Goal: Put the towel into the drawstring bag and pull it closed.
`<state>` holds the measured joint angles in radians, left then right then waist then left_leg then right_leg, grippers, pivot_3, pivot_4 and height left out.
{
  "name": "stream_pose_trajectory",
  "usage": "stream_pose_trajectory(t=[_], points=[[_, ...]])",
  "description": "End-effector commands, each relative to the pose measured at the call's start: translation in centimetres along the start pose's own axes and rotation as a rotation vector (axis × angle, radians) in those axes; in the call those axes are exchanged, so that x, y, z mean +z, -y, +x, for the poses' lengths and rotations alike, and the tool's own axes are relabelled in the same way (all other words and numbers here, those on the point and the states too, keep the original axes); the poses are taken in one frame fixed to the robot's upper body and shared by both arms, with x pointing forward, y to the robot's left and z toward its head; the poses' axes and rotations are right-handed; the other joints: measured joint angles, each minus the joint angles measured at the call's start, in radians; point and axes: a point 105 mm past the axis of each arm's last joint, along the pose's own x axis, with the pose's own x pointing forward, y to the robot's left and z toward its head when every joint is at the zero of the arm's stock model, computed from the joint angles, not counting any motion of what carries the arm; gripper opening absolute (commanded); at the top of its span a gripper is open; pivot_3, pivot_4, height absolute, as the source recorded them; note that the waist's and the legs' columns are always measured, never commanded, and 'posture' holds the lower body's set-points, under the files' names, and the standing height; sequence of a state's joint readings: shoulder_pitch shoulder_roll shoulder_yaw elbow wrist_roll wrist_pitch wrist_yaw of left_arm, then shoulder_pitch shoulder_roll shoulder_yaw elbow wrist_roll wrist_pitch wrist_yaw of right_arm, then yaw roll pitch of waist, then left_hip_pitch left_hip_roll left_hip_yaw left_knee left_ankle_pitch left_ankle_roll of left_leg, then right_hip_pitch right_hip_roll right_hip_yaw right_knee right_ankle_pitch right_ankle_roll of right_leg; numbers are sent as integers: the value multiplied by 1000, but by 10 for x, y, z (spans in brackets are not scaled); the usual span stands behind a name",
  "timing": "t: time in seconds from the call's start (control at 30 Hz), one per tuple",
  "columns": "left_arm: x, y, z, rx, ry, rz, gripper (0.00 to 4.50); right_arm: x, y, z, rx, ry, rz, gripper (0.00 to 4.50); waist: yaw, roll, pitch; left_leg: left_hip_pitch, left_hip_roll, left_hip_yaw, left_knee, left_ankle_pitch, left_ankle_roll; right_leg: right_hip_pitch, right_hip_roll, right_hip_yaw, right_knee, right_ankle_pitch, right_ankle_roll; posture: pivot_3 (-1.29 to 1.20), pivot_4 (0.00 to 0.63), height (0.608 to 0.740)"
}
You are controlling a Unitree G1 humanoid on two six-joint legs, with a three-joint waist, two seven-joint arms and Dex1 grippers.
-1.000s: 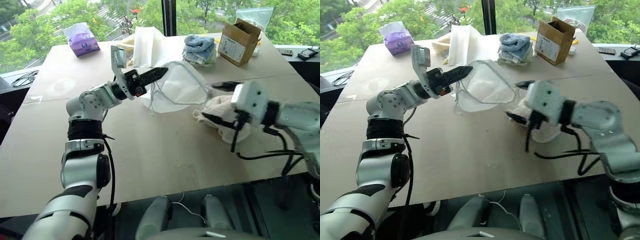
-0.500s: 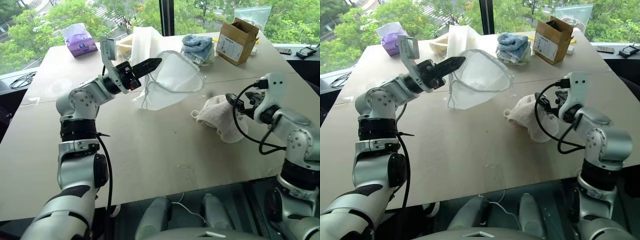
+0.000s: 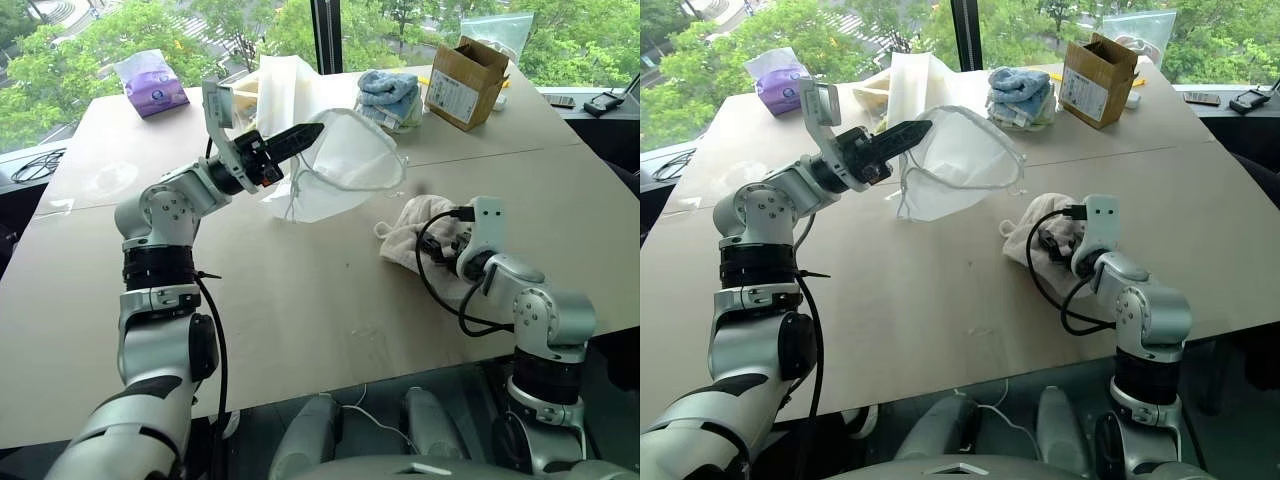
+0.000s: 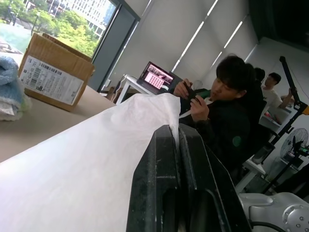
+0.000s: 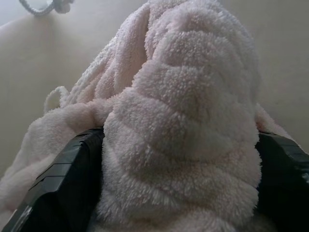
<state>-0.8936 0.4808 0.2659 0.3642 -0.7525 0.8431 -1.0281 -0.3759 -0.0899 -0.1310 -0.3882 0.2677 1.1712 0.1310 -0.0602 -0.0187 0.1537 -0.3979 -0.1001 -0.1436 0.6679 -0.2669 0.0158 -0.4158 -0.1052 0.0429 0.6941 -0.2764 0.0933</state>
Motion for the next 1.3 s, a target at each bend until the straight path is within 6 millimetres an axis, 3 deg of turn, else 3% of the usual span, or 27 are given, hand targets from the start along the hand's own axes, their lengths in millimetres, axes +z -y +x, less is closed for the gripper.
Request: stream_pose_trajectory(t=[0.03, 0.1, 0.27, 0.43, 0.6, 0.67, 0.8, 0.93, 1.07, 1.3], points=[[10, 10, 1, -40, 22, 40, 0, -20, 1, 10, 18, -63, -51, 4408, -6, 0, 0, 0, 0, 0, 0, 0, 0, 0, 0, 0, 0, 0, 0, 0, 150, 740], [9, 10, 3, -44, 21, 38, 0, -26, 4, 15, 26, -76, -96, 4408, -9, -1, -1, 1, 0, 0, 0, 0, 0, 1, 0, 0, 0, 0, 0, 0, 150, 740], [9, 10, 3, -47, 19, 37, 0, -29, 9, 19, 55, -69, -145, 2192, -10, -3, -2, 3, 0, 0, 1, 0, 0, 3, 0, 0, 0, 0, 0, 0, 150, 740], [7, 9, 3, -41, 19, 34, 0, -18, 17, 11, 92, -10, -205, 101, -5, -3, -2, 3, 0, 0, 1, 0, 0, 3, 0, 0, 0, 0, 0, 0, 150, 740], [2, 7, 3, -33, 10, 27, 0, 13, 14, -24, 289, 96, -187, 15, 17, -2, -1, 2, 0, -1, 0, 0, 0, 3, 0, -1, -1, 0, 0, 0, 150, 740], [1, 6, 4, -34, 8, 20, 0, 30, 15, -65, 461, 114, -193, 15, 19, -2, -1, 0, 0, -1, 0, 0, 0, 2, 0, -1, -3, 0, 0, 0, 150, 740], [-4, 7, 10, -56, -11, 20, 0, 68, 23, -119, 573, 178, -246, 15, 31, 3, 5, -3, -1, -2, 1, -1, 2, 2, -1, -3, -7, 0, 0, 0, 150, 740], [-12, 8, 17, -79, -33, 29, 0, 101, -5, -155, 777, 249, -262, 15, 18, 3, 5, -1, 1, -1, 0, -1, 1, 4, 0, -3, -7, 0, 0, 0, 150, 740], [-17, 14, 24, -122, -45, 38, 0, 109, -27, -149, 807, 252, -274, 15, 19, 3, 5, -1, 2, 0, -1, -1, 2, 4, 0, -2, -7, 0, 0, 0, 150, 740], [-28, 27, 28, -190, -92, 55, 0, 96, -42, -108, 740, 114, -244, 15, 25, 2, 5, -3, 1, -1, 0, -1, 2, 3, -1, -4, -8, 0, 0, 0, 150, 740]])
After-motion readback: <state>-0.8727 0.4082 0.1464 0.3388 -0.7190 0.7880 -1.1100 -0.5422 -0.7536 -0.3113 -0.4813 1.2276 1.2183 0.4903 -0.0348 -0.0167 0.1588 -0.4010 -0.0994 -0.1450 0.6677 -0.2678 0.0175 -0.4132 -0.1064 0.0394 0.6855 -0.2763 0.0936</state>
